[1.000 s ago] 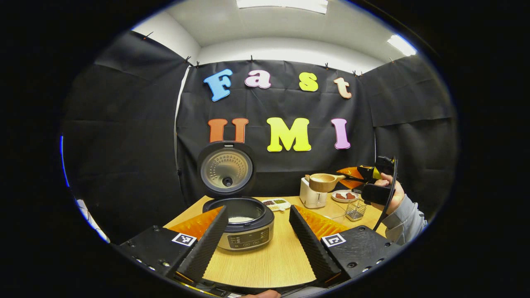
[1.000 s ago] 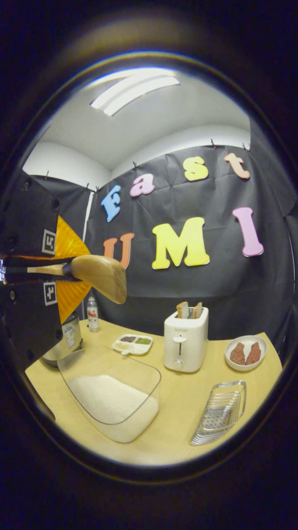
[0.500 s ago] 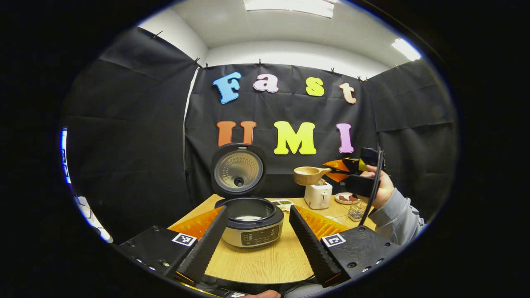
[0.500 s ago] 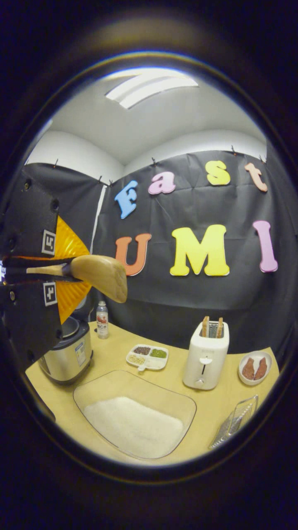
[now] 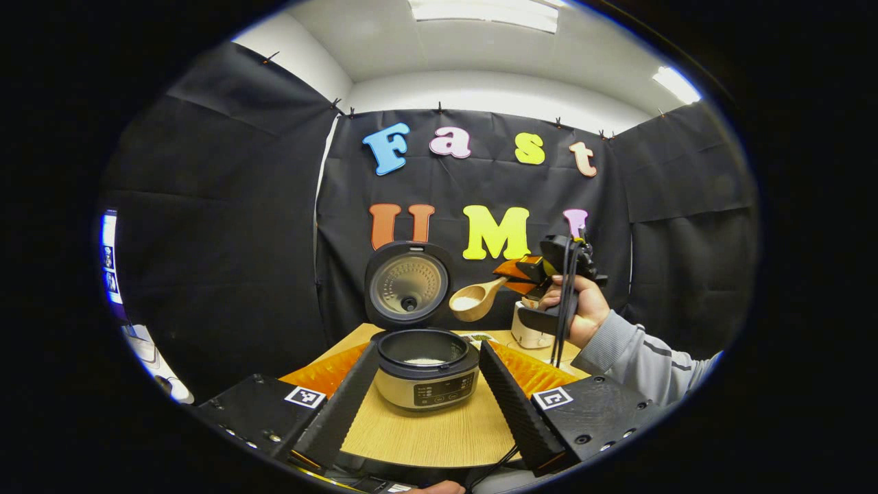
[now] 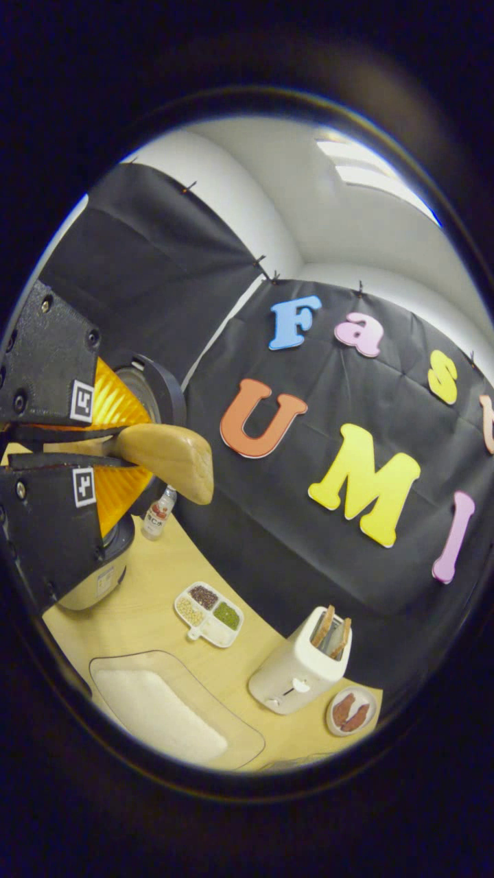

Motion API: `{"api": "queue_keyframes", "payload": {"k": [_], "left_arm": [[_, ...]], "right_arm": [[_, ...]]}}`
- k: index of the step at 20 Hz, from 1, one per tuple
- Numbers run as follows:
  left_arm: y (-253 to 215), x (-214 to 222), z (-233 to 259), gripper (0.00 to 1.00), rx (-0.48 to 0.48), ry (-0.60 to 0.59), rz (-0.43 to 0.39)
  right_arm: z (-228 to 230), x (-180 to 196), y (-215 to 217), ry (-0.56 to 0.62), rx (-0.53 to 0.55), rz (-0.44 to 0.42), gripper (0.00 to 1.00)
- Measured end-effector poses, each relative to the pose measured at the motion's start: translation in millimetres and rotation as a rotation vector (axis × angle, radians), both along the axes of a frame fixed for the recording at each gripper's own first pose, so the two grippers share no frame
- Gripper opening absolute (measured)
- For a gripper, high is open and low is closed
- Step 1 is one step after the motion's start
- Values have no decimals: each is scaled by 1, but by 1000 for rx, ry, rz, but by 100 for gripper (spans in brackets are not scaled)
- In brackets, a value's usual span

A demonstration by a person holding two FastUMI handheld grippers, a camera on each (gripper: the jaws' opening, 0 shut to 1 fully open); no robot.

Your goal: Close the left gripper, press the button to open the rice cooker; take a wooden spoon from the chopstick holder with the right hand, scoop a spoonful of rice and pour it into the rice cooker, then put the wooden spoon back into the chopstick holder.

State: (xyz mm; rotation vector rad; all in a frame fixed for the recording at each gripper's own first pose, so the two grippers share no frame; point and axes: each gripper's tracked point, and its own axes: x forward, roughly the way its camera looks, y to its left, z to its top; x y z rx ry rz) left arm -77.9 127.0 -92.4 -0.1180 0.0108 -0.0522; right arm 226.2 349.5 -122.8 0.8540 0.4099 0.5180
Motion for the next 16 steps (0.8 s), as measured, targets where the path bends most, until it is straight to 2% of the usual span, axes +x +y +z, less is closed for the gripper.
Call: {"api": "queue_keyframes", "payload": {"k": [7,8,9,16], "left_arm": [[18,0,-5,94,-17,8,30],[21,0,-6,94,-19,9,33],[22,2,-6,94,-20,10,34],[24,3,-13,95,-24,18,36]], "right_arm": [[-37,3,50,-81,-289,45,11],[-42,2,55,-97,-329,50,6],[-45,1,60,-113,-369,60,11],[-40,-4,75,-293,-608,68,11]]}}
